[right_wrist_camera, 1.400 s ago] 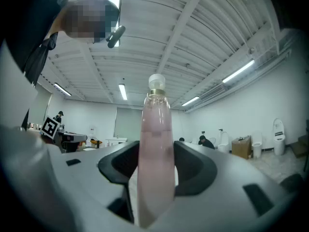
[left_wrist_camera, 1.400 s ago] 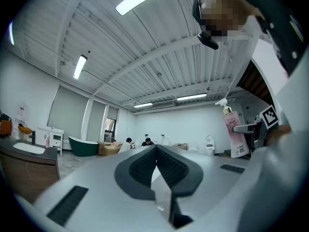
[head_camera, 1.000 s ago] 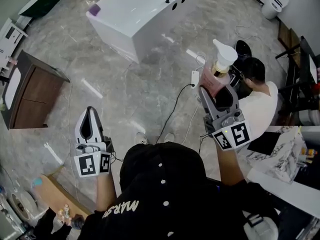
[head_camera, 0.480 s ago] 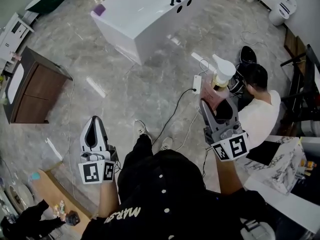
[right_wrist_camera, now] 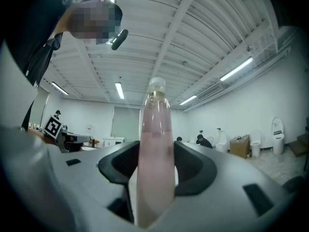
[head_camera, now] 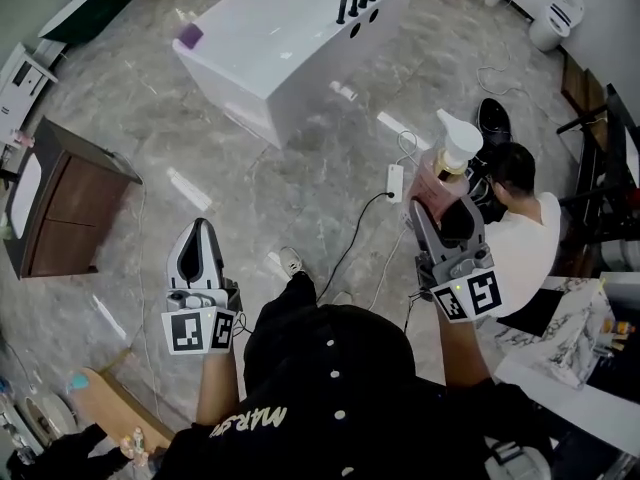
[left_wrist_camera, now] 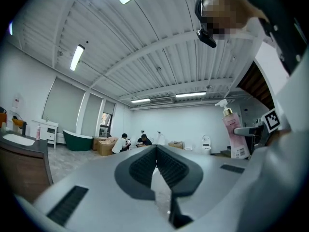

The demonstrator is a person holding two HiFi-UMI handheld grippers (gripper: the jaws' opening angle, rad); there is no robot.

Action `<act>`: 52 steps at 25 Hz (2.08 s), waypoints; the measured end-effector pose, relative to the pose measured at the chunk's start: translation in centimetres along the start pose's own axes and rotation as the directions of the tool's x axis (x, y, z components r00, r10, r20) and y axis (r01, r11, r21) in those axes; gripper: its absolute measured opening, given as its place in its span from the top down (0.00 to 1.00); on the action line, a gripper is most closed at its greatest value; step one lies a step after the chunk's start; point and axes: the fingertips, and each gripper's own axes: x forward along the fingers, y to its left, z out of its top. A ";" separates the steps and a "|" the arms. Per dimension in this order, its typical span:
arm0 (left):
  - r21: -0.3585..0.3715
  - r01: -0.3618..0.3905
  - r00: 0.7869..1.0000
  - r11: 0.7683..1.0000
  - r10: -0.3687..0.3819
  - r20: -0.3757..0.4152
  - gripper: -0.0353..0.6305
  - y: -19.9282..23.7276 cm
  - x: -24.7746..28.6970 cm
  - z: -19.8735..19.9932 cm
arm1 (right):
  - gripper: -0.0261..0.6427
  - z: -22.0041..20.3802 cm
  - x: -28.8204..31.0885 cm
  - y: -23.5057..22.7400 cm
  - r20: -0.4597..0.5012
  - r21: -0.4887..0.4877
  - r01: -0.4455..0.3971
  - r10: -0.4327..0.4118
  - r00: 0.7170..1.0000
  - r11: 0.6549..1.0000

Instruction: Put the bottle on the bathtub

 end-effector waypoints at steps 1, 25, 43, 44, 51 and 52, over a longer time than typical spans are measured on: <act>0.002 0.006 1.000 1.000 -0.006 0.005 0.93 0.6 1.0 0.2 | 0.63 0.1 0.9 -0.3 0.004 0.003 0.013 -0.013 1.000 1.000; -0.008 0.061 0.997 0.998 -0.061 -0.040 0.93 10.6 17.4 -1.4 | 0.63 -3.4 17.7 -4.1 -0.035 0.036 0.081 -0.079 0.996 0.996; 0.015 -0.047 0.999 0.999 0.047 -0.013 0.93 8.4 37.0 0.7 | 0.63 -4.4 34.9 -19.3 -0.018 0.054 -0.054 0.055 0.998 0.997; 0.014 -0.053 0.999 0.999 0.053 -0.013 0.93 8.2 37.6 0.7 | 0.63 -4.5 35.4 -19.9 -0.019 0.057 -0.058 0.060 0.998 0.997; 0.019 -0.095 0.994 0.995 0.096 -0.046 0.93 7.8 39.6 -0.2 | 0.63 -6.3 39.1 -22.1 -0.056 0.058 -0.107 0.110 0.992 0.993; 0.020 -0.102 0.993 0.995 0.103 -0.051 0.93 8.1 39.7 -0.5 | 0.63 -6.6 39.7 -22.1 -0.062 0.056 -0.114 0.117 0.991 0.992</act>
